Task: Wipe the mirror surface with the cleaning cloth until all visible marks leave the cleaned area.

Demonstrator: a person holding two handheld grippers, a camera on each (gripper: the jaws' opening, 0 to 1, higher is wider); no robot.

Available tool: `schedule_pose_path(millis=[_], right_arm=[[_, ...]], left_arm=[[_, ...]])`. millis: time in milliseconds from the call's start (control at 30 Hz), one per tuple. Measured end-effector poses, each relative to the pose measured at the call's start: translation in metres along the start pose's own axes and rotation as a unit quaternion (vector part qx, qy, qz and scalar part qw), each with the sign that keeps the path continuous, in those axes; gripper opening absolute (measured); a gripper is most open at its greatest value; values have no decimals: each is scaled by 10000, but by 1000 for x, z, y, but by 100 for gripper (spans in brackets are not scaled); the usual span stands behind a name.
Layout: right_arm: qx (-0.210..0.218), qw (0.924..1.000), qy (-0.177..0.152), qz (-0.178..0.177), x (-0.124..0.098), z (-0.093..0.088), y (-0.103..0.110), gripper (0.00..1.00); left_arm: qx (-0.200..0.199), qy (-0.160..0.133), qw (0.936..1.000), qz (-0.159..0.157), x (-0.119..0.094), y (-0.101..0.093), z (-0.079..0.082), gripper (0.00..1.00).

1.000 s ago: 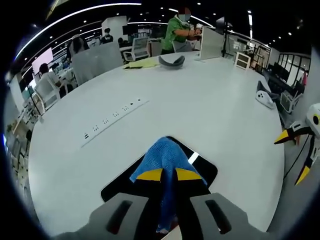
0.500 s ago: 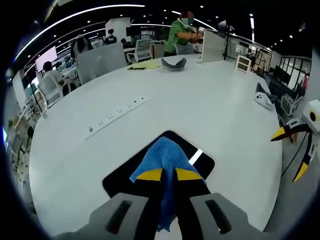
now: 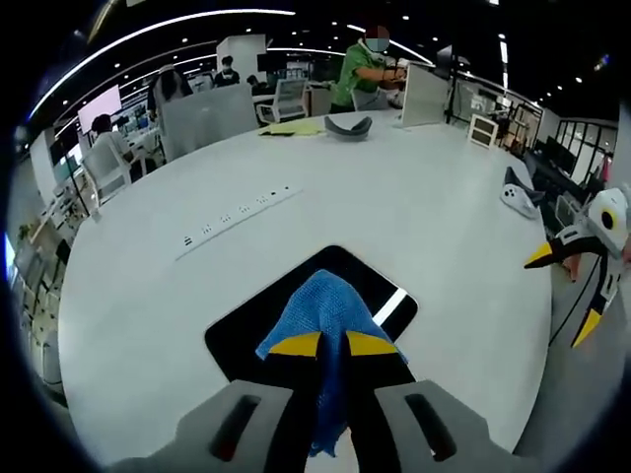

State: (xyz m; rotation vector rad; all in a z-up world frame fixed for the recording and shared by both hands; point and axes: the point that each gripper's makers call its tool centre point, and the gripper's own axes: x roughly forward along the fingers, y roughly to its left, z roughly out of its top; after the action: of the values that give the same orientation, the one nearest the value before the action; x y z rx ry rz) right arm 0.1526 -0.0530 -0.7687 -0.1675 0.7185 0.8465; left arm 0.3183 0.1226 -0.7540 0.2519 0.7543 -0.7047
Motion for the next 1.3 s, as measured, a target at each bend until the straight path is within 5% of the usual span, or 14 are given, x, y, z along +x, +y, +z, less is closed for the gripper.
schedule_pose_path(millis=[1300], right_arm=[[-216,9997,67,122,8,7,6,80]], left_arm=[[-416,91,9987,287,-41,17,-71,6]])
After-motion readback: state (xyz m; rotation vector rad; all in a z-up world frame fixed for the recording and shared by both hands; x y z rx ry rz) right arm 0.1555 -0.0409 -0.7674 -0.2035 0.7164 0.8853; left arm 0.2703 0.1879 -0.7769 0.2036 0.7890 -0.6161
